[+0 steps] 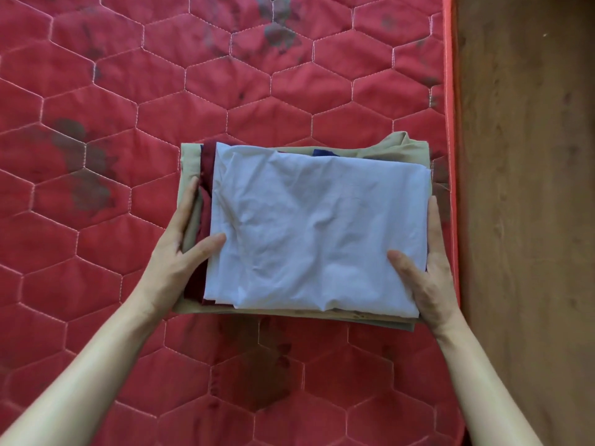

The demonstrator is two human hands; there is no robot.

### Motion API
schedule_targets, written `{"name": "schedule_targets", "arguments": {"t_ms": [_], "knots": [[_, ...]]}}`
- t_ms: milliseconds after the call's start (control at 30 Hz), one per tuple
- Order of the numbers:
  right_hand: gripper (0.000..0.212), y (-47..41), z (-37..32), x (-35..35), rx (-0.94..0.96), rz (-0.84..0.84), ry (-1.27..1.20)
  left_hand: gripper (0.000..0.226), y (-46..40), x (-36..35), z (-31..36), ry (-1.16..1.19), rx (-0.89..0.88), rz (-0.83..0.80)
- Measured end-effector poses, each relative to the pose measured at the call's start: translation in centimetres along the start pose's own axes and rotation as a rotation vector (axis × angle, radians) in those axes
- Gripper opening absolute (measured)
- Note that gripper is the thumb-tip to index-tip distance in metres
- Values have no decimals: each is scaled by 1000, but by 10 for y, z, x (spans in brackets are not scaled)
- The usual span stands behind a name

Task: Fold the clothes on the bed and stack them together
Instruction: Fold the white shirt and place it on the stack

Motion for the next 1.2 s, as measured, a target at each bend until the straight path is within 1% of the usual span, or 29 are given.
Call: {"name": "schedule_targets", "arguments": {"t_ms": [133, 267, 433, 600, 800, 1033, 1200], "knots": [[93, 30, -11, 8, -38, 5, 48, 80, 23, -9, 9, -19, 42, -26], [93, 66, -33, 23, -85, 49, 71, 78, 51, -16, 37, -40, 40, -42], [91, 122, -89, 43, -80, 96, 85, 78, 99, -19, 93, -16, 9, -65], [87, 194, -148, 55, -40, 141, 114, 82, 174, -12, 139, 54, -14, -88], [86, 300, -210, 34, 27, 208, 130, 74, 267, 23, 180, 28, -84, -151], [85, 413, -270, 0, 51, 325, 45, 79, 353, 58, 236, -28, -170, -248], [88, 476, -296, -2, 15, 389, -27, 79, 394, 58, 271, -60, -208, -320]]}}
Point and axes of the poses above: each hand's wrist, its own y-axis away from the middle knuckle, its own x-axis out of the back of the hand, z = x × y, the point moved 10 cm from there along -y, towards the middle knuckle, and after that the axes turned 3 degrees about -z, right-handed, at the moved point
